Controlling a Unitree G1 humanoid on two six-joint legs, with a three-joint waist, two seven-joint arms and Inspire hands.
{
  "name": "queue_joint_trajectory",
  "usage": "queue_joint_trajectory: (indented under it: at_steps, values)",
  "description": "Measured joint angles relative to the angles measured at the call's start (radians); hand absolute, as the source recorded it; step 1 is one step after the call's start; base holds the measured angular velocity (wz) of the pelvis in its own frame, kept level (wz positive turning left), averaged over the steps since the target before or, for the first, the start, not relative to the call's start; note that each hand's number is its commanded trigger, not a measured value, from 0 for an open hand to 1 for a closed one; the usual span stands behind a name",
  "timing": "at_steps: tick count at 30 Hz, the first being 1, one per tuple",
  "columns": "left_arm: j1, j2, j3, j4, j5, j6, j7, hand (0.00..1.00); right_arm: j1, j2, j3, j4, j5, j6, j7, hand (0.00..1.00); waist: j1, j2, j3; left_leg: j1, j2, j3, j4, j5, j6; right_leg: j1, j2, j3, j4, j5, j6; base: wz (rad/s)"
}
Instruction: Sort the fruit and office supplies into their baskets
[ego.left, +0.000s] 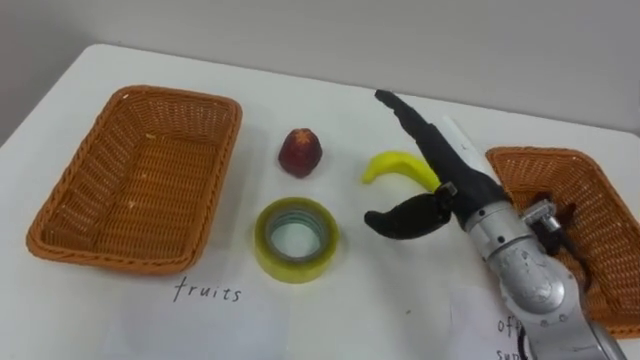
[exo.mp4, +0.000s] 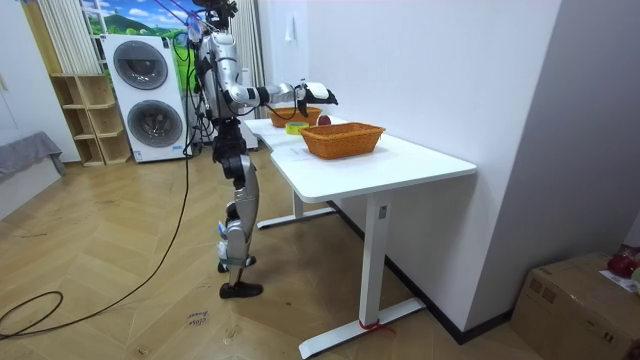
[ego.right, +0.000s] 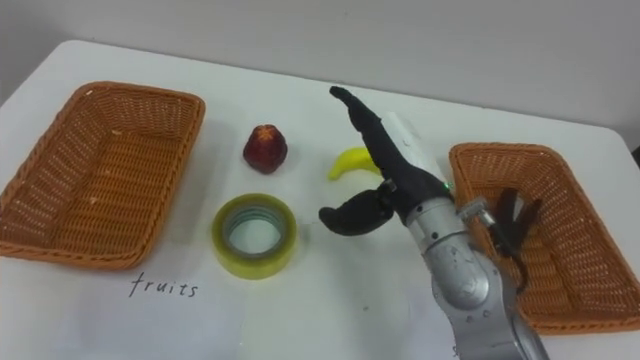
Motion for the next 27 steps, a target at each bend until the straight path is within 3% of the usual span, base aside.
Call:
queue_joint_trajectory:
  at_steps: [3,8,17,27]
  values:
    - [0.007,-0.002,-0.001,0.000,-0.002,0.000,0.000,0.00,-0.001,0.016,0.003,0.024,0.011,0.000,0.001,0.00,0.006,0.004,-0.0011,-0.002,0.000,-0.001,0.000,0.000,0.000,0.000,-0.001,0.000,0.000,0.000,0.000,0.00]
    - [0.011,-0.005,-0.001,0.002,-0.009,0.000,0.000,0.00,-0.016,0.033,0.020,0.027,0.043,0.001,0.001,0.00,0.012,0.025,0.0058,-0.012,-0.001,-0.002,0.002,0.002,0.001,-0.006,-0.002,-0.002,-0.001,0.000,0.000,0.02]
    - [0.016,-0.010,-0.004,0.002,-0.009,0.002,0.000,0.00,-0.041,0.036,0.067,0.045,0.100,0.001,-0.010,0.00,0.032,0.029,0.0064,-0.027,0.000,-0.002,0.003,0.006,0.000,-0.020,-0.002,-0.011,-0.002,0.001,-0.002,0.00]
    - [0.003,-0.012,-0.004,0.021,-0.009,0.003,0.000,0.00,-0.058,0.066,0.069,0.106,0.142,0.000,-0.037,0.00,0.049,0.029,0.0061,-0.028,0.000,-0.004,0.012,0.006,0.001,-0.017,-0.005,-0.024,-0.001,0.002,-0.003,0.00]
